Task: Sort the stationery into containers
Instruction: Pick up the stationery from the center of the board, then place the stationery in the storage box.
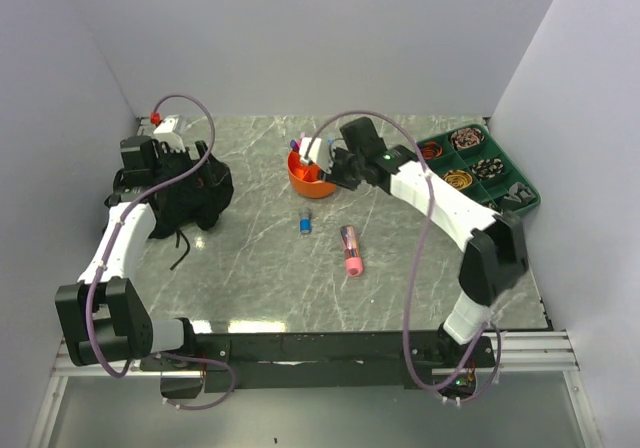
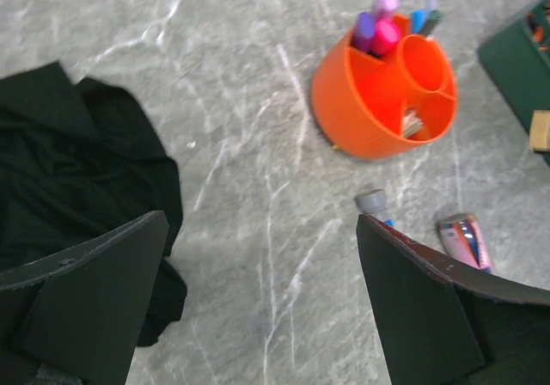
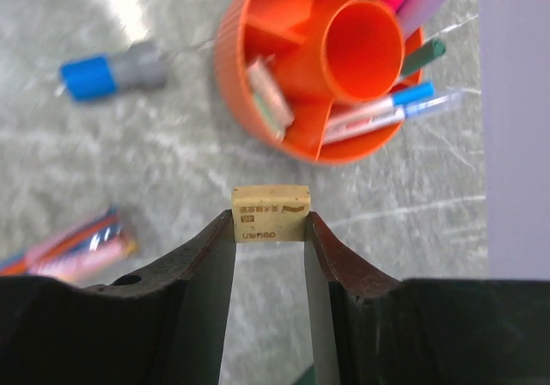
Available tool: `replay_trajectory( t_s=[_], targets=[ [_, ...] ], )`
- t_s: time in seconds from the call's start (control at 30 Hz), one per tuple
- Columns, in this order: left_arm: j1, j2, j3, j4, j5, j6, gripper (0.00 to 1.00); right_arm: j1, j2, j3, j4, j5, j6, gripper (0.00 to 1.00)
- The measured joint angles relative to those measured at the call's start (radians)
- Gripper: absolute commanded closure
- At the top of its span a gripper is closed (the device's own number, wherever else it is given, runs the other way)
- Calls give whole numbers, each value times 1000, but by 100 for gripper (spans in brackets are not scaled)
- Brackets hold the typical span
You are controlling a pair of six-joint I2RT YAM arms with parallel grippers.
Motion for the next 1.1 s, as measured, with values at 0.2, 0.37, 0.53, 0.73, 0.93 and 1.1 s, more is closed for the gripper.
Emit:
replay_trajectory(
  t_s=[0.2,0.37,0.53,0.73,0.93,1.1],
  targets=[
    [-31,11,-33,-23,-88,-4,1,0,192,156,20,19,76,81],
    [-50,12,-59,-47,-104,-23,1,0,267,227,20,24,114,81],
    [-50,25,-60,-47,-111,-27,1,0,307,285,24,24,138,76],
    [-50,62,-51,-48,-111,-27,0,1,323,286,17,22,156,78],
    [-50,65,-40,-46,-111,-26,1,9,323,276,22,22,172,58],
    [-50,65,-39,-48,-111,-23,1,11,323,266,21,23,197,50]
  ],
)
